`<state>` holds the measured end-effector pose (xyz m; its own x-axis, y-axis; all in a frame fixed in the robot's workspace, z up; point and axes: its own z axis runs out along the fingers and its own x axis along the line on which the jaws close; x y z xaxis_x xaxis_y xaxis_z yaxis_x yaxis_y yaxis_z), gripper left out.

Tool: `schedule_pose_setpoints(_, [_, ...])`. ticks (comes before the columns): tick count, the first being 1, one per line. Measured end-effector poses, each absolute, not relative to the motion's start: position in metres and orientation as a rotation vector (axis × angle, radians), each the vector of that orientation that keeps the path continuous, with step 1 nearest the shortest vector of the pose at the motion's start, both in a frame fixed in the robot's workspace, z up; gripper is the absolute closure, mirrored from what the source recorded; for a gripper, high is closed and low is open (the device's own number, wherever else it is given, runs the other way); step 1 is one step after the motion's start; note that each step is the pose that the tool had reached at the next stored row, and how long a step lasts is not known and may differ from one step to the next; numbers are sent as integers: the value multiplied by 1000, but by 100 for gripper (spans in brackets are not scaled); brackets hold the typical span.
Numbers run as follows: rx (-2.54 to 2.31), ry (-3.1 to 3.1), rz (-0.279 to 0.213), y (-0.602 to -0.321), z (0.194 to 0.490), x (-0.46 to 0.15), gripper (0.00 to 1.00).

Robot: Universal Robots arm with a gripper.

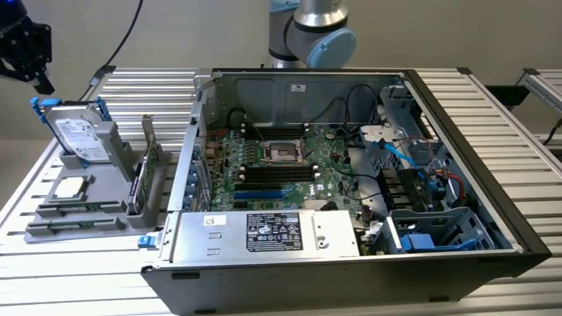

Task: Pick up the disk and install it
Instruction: 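Pick up the disk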

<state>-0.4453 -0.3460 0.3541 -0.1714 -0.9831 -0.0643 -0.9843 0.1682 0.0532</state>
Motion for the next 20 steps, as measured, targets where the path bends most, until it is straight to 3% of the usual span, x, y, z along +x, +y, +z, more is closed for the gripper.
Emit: schedule_pose_setpoints(20, [-2337,2084,124,-346,353,-445,88])
